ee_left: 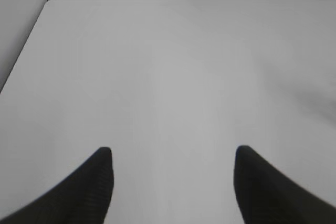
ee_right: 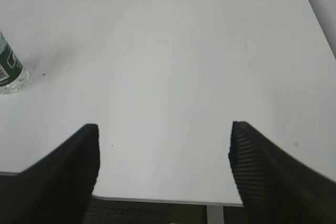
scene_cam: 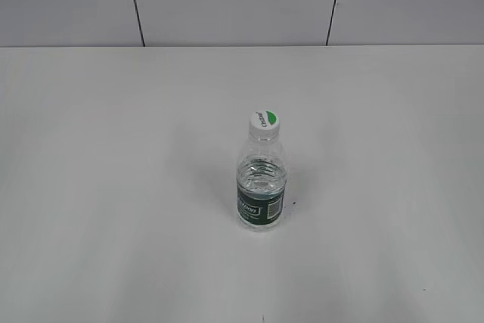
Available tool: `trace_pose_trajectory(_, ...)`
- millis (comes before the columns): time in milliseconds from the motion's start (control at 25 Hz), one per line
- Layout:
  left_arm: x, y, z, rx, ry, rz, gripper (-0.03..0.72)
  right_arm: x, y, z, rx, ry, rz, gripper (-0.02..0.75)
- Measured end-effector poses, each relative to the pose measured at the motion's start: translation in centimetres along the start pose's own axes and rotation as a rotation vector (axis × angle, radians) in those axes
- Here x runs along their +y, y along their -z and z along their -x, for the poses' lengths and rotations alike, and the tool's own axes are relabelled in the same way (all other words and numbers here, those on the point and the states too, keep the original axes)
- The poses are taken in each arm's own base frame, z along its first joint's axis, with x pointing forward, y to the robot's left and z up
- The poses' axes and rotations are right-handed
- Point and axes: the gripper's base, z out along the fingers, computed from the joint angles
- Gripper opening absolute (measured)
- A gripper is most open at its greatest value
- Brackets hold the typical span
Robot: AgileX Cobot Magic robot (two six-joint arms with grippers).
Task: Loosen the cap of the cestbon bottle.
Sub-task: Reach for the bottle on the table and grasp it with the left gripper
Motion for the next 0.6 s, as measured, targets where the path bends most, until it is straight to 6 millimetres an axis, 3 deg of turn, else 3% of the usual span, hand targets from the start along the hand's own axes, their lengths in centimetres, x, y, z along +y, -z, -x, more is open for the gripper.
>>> trace_pose_trajectory(320,0.0,-0.4,1.6,-0.044,-0.045,-0.005,0.443,0.0,0.0,0.0,0.000,0.000,0.000,0.587)
trace_pose_trajectory(600,-0.2,-2.5,4.6,-0.246,-0.057,-0.036,0.443,0.0,0.0,0.0,0.000,-0.001,0.000,0.587)
